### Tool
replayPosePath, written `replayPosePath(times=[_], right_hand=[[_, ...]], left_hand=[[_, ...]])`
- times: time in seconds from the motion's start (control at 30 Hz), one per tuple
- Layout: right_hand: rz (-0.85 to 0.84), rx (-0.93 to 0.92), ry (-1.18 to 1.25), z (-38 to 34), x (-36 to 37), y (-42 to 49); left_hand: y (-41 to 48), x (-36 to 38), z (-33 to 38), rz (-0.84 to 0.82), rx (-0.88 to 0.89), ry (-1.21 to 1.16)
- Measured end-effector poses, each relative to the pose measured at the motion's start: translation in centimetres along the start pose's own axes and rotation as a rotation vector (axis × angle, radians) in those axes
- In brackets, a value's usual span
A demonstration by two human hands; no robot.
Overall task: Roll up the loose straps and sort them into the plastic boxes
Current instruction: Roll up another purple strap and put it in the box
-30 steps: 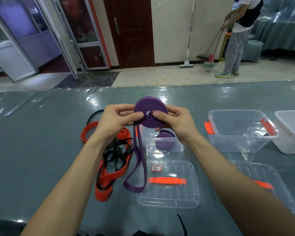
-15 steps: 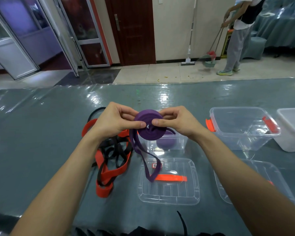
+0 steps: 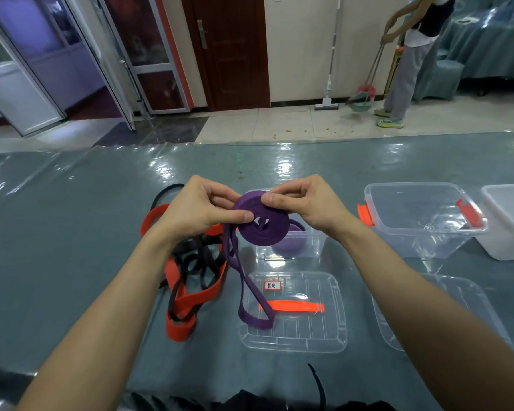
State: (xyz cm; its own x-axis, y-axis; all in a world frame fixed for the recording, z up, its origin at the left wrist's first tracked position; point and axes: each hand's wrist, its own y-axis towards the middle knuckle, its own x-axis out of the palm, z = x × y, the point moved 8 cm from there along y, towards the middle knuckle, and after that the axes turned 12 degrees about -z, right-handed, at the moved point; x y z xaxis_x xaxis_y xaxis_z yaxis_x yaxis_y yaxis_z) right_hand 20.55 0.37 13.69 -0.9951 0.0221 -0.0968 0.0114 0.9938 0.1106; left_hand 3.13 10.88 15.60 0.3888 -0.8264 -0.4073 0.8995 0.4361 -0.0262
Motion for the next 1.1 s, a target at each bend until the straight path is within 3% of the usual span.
replayPosePath(times=[0.2, 0.63, 0.87, 1.1], right_hand=[[-0.106, 0.055, -0.006, 1.0, 0.4, -0.1], [-0.047, 0.041, -0.139, 1.2, 0.1, 0.4], [-0.042, 0.030, -0.122, 1.3, 0.1, 0.5], [-0.085, 0.066, -0.042, 1.3, -0.2, 0.6]], left_hand=[[0.1, -0.2, -0.1, 0.041, -0.010, 0.010], [0.5, -0.5, -0.7, 0.072, -0.016, -0.003], [0.9, -0.4, -0.8, -0.043, -0.066, -0.120], [1.1, 0.0, -1.0, -0.008, -0.039, -0.132]])
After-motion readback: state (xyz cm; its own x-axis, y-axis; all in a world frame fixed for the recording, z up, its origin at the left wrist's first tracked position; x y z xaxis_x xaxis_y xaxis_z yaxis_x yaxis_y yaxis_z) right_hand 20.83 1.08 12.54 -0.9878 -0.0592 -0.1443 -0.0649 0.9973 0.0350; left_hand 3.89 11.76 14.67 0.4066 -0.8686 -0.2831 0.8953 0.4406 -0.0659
